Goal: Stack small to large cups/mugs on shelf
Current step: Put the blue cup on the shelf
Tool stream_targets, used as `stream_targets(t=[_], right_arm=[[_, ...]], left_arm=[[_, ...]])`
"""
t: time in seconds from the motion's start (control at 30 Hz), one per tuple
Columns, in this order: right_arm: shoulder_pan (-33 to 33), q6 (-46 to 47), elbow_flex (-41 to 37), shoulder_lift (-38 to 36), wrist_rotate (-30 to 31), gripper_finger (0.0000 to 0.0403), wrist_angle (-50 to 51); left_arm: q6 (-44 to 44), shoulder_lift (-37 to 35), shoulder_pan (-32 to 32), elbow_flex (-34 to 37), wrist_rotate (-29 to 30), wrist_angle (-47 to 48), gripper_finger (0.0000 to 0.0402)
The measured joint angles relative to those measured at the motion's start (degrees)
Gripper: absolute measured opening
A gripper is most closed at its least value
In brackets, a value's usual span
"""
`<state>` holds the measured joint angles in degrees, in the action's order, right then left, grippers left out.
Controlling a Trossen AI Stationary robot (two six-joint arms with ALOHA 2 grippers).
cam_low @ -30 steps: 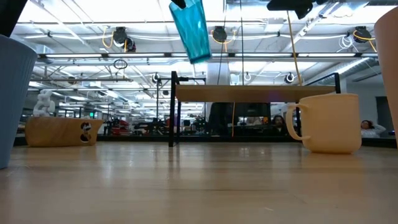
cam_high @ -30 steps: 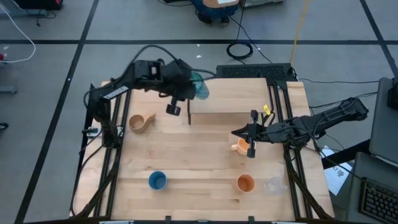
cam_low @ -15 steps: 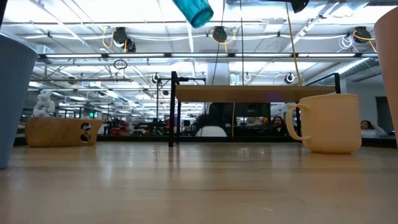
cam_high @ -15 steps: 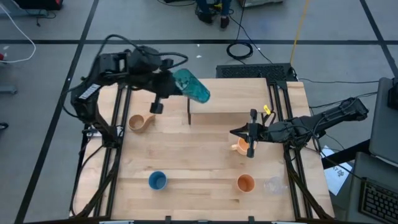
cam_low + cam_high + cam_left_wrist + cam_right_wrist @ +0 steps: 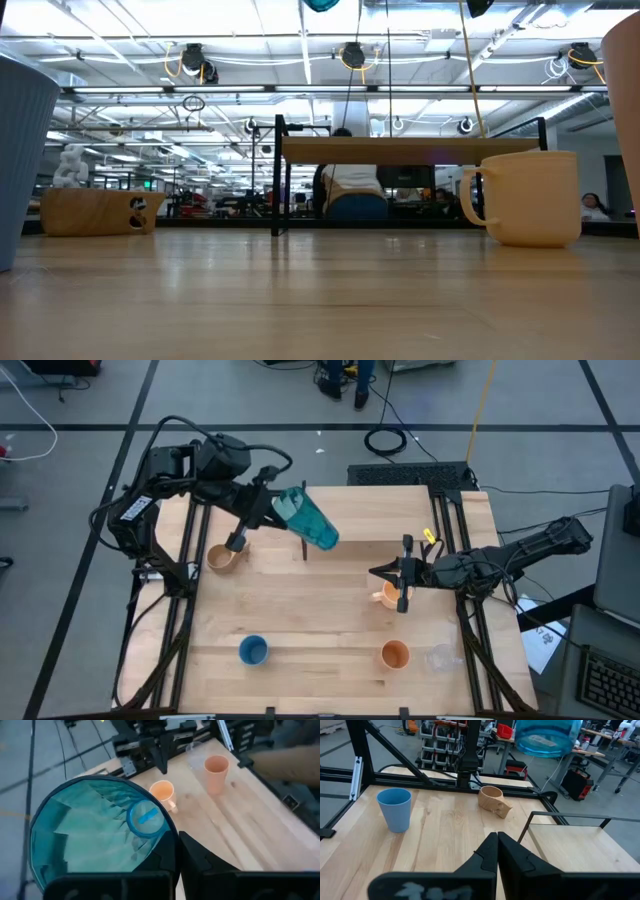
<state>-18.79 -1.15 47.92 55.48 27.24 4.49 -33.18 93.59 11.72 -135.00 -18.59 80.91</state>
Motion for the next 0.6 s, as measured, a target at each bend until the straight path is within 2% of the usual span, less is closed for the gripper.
stream_targets(t=[0.6], right_arm=[[0.09, -0.43, 0.0, 0.0, -0.01, 0.0, -0.88]], left_arm=[[-37.04, 0.02, -2.4, 0.0, 0.22, 2.96, 0.0006]])
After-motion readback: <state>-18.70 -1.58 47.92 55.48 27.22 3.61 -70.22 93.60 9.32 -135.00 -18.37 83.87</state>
